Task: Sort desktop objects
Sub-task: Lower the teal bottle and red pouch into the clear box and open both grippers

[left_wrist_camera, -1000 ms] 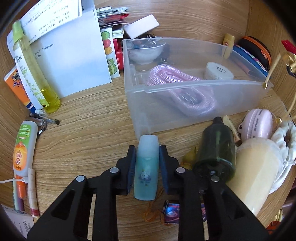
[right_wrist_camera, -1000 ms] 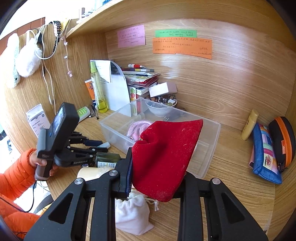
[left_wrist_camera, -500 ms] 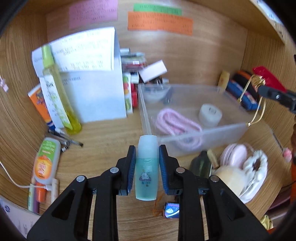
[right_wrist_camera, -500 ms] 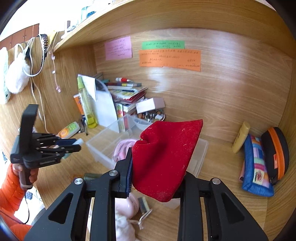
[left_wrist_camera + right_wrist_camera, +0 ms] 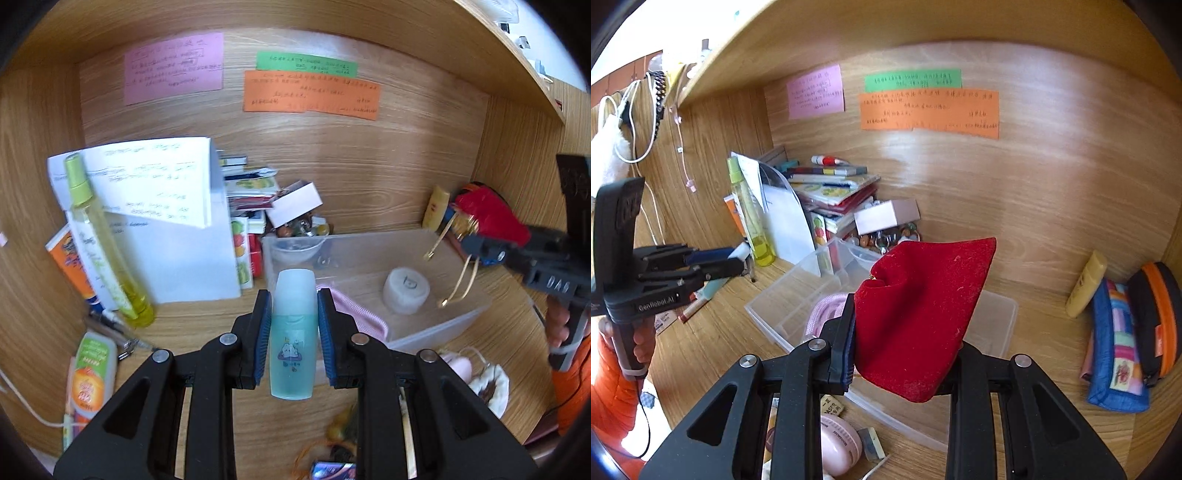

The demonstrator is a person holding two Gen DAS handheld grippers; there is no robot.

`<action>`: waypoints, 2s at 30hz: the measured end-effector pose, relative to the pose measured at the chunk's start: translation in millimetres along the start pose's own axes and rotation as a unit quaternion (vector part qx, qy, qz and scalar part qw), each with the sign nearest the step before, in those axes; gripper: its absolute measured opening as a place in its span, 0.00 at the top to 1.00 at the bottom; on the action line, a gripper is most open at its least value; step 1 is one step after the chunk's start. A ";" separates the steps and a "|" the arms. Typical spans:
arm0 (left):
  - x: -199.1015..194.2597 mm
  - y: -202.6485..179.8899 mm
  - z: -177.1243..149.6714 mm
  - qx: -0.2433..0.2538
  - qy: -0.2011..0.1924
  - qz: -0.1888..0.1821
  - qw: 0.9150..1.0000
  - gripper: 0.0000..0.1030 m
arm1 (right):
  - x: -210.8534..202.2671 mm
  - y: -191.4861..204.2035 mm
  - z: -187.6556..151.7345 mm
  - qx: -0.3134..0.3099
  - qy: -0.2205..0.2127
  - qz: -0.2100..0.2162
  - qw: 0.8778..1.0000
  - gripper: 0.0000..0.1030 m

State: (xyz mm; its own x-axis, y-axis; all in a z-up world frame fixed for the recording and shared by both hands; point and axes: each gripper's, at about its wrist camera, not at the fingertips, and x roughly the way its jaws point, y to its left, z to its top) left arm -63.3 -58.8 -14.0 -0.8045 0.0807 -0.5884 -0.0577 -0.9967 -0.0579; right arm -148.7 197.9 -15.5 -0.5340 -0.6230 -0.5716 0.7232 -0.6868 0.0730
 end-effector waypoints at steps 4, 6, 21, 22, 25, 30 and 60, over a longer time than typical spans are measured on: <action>16.7 -5.4 2.6 0.000 0.008 -0.012 1.000 0.77 | 14.3 -4.5 -9.2 0.007 0.021 0.000 1.000 0.77; 25.3 -8.2 2.5 0.001 0.014 -0.016 1.000 0.77 | 21.7 -6.9 -15.4 0.011 0.032 0.003 0.999 0.77; 86.0 -19.8 -5.0 -0.005 0.070 -0.036 0.997 0.77 | 58.2 -8.8 -39.3 0.014 0.087 0.005 0.996 0.76; 89.0 -20.9 -6.0 -0.003 0.075 -0.036 0.997 0.77 | 59.2 -7.1 -39.3 0.009 0.087 0.004 0.996 0.75; 93.3 -26.3 -8.8 0.010 0.080 -0.028 0.996 0.77 | 63.9 -1.2 -40.2 -0.002 0.093 0.004 0.996 0.75; 92.9 -28.9 -10.6 0.015 0.077 -0.025 0.997 0.77 | 64.7 5.2 -40.9 -0.019 0.087 -0.023 0.996 0.69; 18.9 -24.5 -11.7 0.020 0.017 0.006 1.000 0.07 | -6.8 18.4 -36.7 -0.026 0.009 -0.088 0.996 0.13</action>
State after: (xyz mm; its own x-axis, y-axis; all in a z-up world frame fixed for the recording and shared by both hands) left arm -70.1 -32.6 -33.1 -0.7848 0.0678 -0.6161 -0.0712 -0.9973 -0.0191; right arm -115.7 203.3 -40.2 -0.6468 -0.4876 -0.5864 0.6407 -0.7645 -0.0709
